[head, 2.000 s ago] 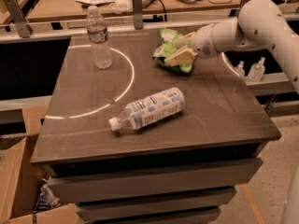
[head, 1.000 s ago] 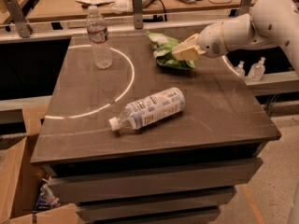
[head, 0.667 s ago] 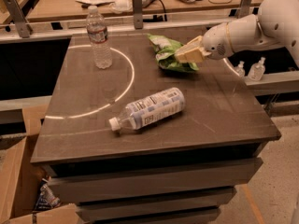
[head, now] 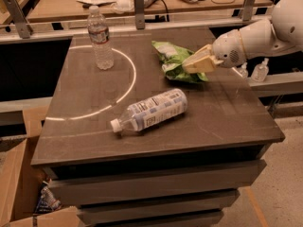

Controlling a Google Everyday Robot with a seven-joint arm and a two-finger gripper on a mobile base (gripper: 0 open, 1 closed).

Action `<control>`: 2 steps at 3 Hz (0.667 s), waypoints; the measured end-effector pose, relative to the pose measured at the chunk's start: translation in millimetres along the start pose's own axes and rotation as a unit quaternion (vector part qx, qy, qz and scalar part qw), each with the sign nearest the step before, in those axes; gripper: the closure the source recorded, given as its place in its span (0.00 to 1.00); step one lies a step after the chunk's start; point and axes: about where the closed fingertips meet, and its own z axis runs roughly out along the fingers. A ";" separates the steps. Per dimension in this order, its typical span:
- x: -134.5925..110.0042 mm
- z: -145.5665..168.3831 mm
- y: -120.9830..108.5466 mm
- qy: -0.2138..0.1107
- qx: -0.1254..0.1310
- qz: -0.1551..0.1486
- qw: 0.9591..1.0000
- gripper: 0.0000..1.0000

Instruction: Move green rice chip bag near blue plastic bottle

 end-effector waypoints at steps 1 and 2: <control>-1.8 -4.6 17.0 0.005 -0.011 0.004 1.000 1.00; -4.5 -5.8 24.7 0.008 -0.016 0.006 1.000 1.00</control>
Offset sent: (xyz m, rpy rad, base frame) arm -0.0337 0.0006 0.0140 -0.0119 0.0348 0.0195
